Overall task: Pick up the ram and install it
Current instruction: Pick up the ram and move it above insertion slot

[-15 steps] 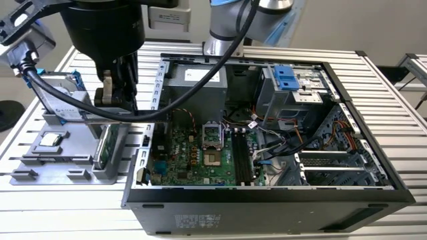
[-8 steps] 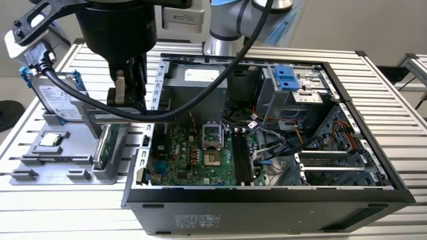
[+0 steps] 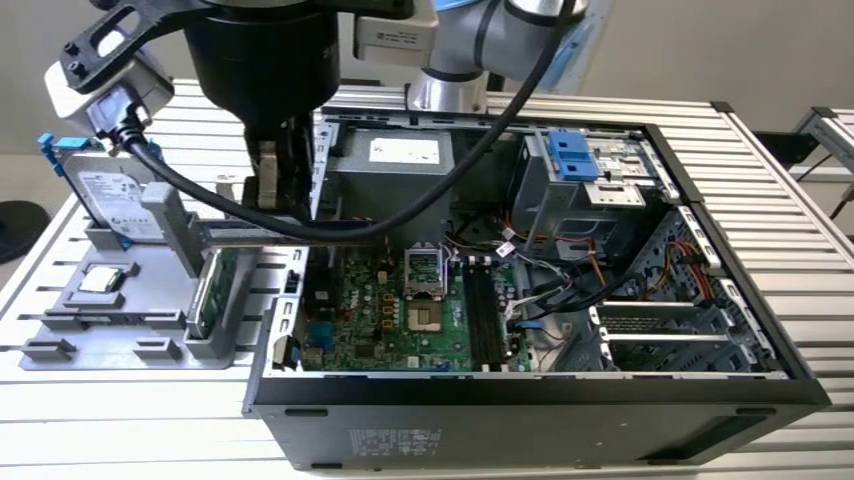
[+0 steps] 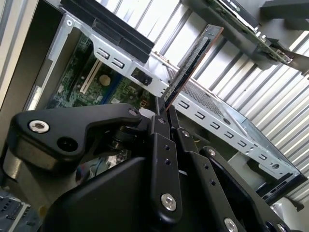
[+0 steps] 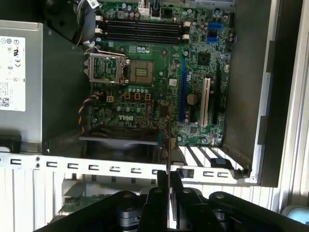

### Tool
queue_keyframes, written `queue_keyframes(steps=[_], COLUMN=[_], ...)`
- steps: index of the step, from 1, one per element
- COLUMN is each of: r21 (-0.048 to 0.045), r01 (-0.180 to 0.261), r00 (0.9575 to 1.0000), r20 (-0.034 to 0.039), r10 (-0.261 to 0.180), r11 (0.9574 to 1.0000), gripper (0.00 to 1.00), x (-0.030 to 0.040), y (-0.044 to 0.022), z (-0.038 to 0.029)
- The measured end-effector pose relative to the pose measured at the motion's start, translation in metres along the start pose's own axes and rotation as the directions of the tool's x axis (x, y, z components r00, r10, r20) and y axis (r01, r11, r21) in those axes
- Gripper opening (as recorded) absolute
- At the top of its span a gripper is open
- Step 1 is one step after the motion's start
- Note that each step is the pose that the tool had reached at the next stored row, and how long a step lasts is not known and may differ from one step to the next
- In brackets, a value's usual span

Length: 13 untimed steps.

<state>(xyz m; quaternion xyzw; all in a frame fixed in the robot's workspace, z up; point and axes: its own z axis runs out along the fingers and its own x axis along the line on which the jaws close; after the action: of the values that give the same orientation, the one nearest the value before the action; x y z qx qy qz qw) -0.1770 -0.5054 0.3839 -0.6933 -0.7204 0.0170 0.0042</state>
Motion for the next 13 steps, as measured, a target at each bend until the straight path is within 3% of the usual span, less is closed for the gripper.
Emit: queue_keyframes(steps=[13], r21=[0.0028], r01=[0.000], r00=[1.0000], r20=[-0.0002], r10=[0.000], r11=[1.0000], gripper=[0.00], x=[-0.0009], y=[0.0226], z=[-0.0007])
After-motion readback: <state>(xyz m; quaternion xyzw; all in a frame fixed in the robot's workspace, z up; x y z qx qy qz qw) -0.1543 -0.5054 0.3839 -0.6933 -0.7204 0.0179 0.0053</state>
